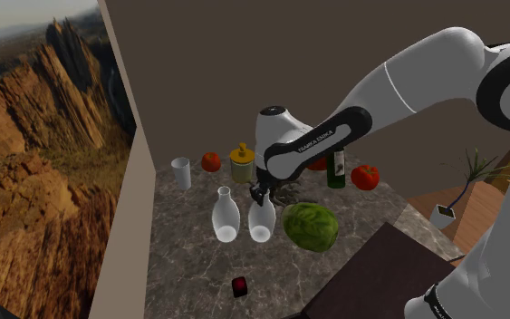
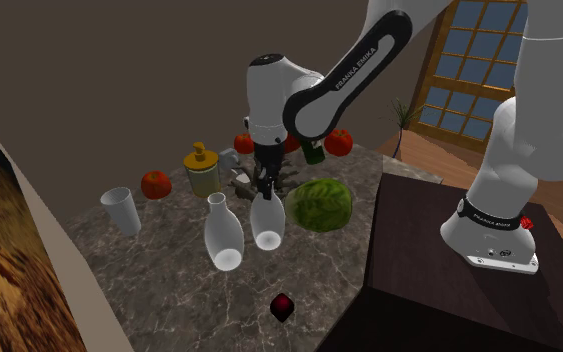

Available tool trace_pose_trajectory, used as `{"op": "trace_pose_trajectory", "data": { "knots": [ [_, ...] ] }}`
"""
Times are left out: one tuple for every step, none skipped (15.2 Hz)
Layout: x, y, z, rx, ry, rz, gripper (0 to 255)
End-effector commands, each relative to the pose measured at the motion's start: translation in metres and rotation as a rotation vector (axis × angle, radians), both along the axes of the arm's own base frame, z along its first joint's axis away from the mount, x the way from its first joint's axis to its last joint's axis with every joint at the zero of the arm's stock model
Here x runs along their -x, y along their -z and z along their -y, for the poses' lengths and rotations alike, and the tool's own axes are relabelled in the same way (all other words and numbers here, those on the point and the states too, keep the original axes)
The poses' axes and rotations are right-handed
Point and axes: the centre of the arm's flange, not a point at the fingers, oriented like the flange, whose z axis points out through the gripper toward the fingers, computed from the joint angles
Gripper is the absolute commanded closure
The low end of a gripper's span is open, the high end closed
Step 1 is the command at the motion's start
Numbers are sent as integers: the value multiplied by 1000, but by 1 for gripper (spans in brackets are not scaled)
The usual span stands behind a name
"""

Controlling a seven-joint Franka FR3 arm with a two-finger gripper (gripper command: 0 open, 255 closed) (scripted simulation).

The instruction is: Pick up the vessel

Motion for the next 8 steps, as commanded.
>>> {"op": "trace_pose_trajectory", "data": {
  "knots": [
    [0, 1, 0, 1, 0, -2, 255],
    [0, 1, 1, 1, 0, -2, 255],
    [0, -5, 1, 1, 0, -2, 255],
    [0, -10, 1, 1, 0, -2, 255],
    [0, -15, 1, 1, 0, -2, 255],
    [0, -21, 1, 1, 0, -2, 255],
    [0, -26, 1, 1, 0, -2, 255],
    [0, -31, 1, 1, 0, -2, 255]
  ]
}}
